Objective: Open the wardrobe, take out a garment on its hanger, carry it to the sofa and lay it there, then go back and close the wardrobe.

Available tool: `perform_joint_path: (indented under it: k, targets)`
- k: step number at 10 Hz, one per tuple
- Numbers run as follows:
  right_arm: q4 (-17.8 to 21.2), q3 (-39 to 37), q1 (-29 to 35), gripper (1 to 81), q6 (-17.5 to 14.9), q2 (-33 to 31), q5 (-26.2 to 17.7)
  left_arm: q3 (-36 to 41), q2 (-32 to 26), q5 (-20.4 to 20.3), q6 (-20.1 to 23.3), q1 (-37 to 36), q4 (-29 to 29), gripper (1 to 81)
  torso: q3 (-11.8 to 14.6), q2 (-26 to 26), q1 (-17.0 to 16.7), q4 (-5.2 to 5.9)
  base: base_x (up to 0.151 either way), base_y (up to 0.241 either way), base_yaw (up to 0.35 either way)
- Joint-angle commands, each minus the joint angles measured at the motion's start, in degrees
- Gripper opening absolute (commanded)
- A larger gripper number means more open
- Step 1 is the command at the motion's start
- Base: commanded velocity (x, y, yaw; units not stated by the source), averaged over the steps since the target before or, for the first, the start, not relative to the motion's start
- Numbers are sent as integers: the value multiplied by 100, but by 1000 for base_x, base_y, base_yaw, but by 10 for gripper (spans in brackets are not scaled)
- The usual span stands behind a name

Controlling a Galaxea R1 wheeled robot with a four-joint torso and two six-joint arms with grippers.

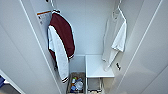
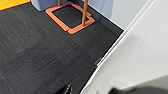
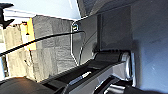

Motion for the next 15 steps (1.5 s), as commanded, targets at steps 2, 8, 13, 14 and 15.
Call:
perform_joint_path:
  k: [2,8,13,14,15]
  targets:
    - [-75,107,305,811,-16,32,-219,-2,-117,60,11,207,1121,811,0,0,0,0,0,0,0]
    - [-101,-601,279,811,1,312,-307,2952,-1318,234,-51,1008,4140,811,2,0,0,0,0,0,0]
    - [-84,-2352,-117,811,1,1006,-218,3901,-1551,1782,-42,1666,5333,811,2,0,0,0,0,0,0]
    - [-48,-2644,-204,811,1,1201,-298,3839,-1497,1924,-42,1860,5342,811,2,0,0,0,0,0,0]
    - [-31,-2977,-362,811,9,1306,-203,3752,-1418,2247,-51,1965,5236,811,2,0,0,0,0,0,0]
